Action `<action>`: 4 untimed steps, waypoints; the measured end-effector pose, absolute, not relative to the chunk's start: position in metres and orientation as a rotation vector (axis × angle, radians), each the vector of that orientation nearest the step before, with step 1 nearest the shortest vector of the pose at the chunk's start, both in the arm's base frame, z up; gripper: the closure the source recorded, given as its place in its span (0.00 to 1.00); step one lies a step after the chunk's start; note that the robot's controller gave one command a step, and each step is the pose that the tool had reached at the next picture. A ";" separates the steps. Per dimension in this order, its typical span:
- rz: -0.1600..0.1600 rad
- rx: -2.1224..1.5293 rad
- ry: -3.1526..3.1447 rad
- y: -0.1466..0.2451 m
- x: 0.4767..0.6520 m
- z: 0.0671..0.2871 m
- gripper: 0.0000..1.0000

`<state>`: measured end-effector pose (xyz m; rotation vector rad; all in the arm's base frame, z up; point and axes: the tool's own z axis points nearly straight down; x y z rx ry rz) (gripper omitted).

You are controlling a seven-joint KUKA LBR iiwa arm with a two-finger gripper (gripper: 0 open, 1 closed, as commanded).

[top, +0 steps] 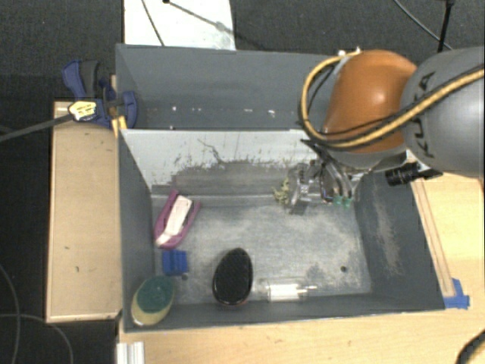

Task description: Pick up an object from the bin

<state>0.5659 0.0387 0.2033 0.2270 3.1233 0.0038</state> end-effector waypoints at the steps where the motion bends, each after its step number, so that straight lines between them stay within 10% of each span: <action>1: -0.001 -0.334 3.115 0.022 0.564 0.251 1.00; 3: -0.001 -0.752 3.044 -0.032 0.585 0.200 1.00; 4: -0.005 -1.417 2.794 -0.025 0.581 0.278 1.00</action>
Offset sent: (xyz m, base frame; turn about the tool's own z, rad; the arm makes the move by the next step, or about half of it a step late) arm -0.0038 -0.0158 0.0451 -0.3605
